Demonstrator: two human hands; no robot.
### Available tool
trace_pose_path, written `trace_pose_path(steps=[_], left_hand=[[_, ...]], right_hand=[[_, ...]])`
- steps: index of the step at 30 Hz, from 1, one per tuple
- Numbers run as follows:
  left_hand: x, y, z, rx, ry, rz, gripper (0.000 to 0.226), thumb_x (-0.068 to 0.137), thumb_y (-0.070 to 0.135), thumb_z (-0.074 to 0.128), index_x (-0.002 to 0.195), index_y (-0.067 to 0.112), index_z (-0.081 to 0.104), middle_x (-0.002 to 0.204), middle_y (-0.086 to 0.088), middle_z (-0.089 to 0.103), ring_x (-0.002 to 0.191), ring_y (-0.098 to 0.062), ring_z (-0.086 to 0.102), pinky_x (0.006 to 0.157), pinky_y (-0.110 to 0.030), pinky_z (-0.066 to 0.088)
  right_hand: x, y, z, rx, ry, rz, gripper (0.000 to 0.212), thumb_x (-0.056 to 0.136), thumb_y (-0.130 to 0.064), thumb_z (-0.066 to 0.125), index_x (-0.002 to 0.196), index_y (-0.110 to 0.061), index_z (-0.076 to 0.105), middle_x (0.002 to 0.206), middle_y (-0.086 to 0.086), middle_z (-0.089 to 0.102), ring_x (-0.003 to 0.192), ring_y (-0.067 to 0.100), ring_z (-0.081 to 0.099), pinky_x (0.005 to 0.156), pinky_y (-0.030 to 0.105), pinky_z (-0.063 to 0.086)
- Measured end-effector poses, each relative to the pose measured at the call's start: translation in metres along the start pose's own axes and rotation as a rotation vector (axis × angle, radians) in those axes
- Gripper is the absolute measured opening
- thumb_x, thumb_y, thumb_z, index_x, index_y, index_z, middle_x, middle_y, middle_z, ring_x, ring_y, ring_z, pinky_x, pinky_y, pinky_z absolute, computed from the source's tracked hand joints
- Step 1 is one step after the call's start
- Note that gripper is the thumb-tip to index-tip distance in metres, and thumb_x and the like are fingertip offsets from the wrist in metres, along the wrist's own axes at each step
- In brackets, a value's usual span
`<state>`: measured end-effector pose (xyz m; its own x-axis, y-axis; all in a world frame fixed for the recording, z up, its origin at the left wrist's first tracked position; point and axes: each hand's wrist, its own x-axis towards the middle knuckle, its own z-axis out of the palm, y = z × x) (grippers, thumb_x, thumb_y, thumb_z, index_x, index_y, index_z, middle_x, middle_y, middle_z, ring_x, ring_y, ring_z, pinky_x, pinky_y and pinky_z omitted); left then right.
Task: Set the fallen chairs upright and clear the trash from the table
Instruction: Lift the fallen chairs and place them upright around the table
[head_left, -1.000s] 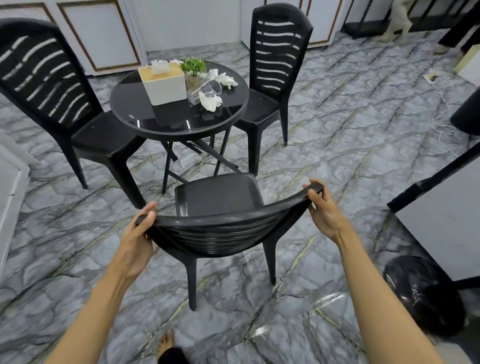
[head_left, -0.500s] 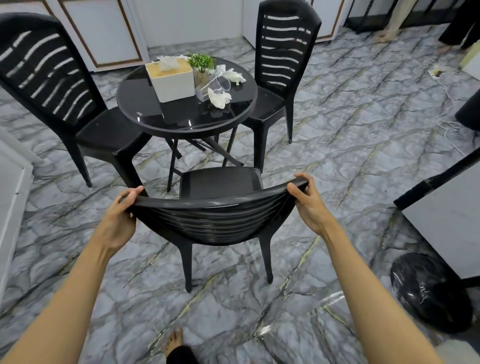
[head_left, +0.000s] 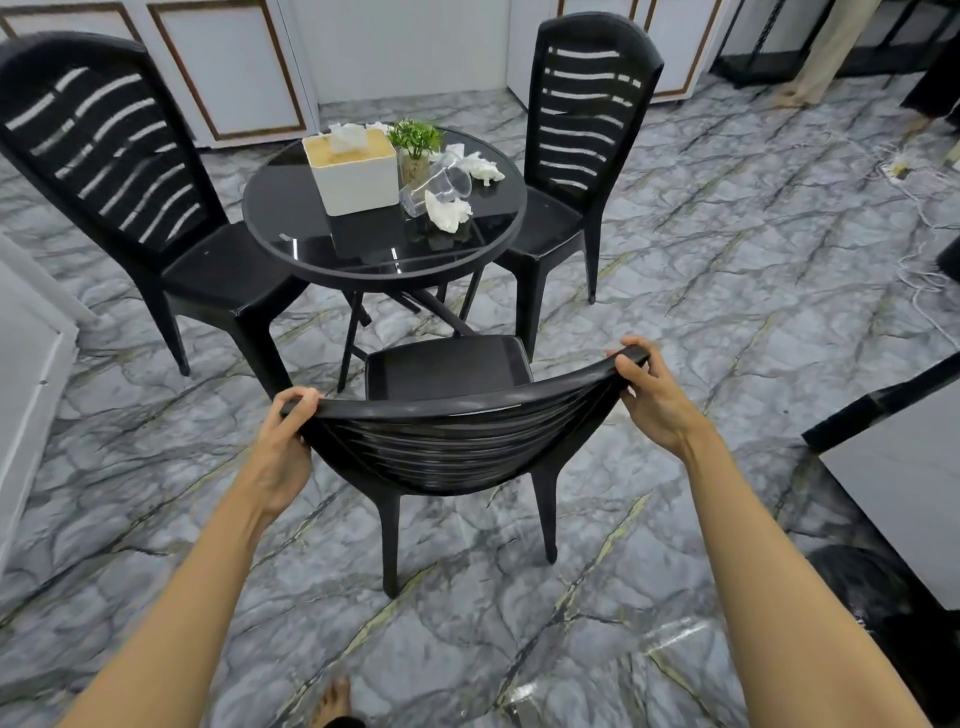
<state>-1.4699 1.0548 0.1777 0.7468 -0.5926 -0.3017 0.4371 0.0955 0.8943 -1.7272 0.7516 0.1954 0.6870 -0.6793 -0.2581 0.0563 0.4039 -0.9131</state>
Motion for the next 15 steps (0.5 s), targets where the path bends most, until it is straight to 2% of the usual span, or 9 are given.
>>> trace_pose_path(steps=[5, 9, 12, 15], left_hand=[[0.001, -0.004, 0.002, -0.006, -0.004, 0.024, 0.015, 0.091, 0.02, 0.05, 0.077, 0.026, 0.056, 0.075, 0.015, 0.069, 0.064, 0.003, 0.062, 0.056, -0.01, 0.048], [-0.003, -0.002, 0.001, 0.049, 0.0, 0.016, 0.012, 0.092, 0.021, 0.051, 0.082, 0.024, 0.057, 0.086, 0.01, 0.065, 0.07, 0.002, 0.059, 0.06, -0.01, 0.047], [-0.006, 0.005, -0.002, 0.166, -0.033, -0.008, 0.007, 0.091, 0.025, 0.053, 0.09, 0.022, 0.06, 0.095, 0.006, 0.06, 0.085, -0.005, 0.056, 0.08, -0.02, 0.044], [-0.008, 0.014, -0.007, 0.415, -0.048, 0.015, 0.012, 0.087, 0.035, 0.057, 0.096, 0.028, 0.063, 0.097, 0.008, 0.058, 0.089, -0.004, 0.055, 0.079, -0.019, 0.041]], right_hand=[[0.003, 0.003, -0.008, -0.016, -0.004, 0.008, 0.026, 0.079, -0.019, 0.062, 0.101, -0.03, 0.053, 0.092, -0.004, 0.058, 0.077, 0.003, 0.062, 0.073, 0.015, 0.051], [-0.001, 0.006, -0.009, -0.09, -0.005, 0.007, 0.034, 0.082, -0.022, 0.061, 0.114, -0.032, 0.051, 0.094, -0.008, 0.06, 0.082, 0.0, 0.063, 0.079, 0.016, 0.047], [-0.007, -0.001, -0.009, -0.228, 0.02, -0.006, 0.049, 0.082, -0.021, 0.065, 0.128, -0.027, 0.047, 0.107, -0.009, 0.061, 0.098, -0.005, 0.061, 0.086, 0.02, 0.04], [-0.015, -0.018, 0.001, -0.417, 0.091, -0.066, 0.052, 0.079, -0.02, 0.071, 0.125, -0.027, 0.049, 0.129, -0.002, 0.052, 0.123, 0.009, 0.047, 0.103, 0.03, 0.035]])
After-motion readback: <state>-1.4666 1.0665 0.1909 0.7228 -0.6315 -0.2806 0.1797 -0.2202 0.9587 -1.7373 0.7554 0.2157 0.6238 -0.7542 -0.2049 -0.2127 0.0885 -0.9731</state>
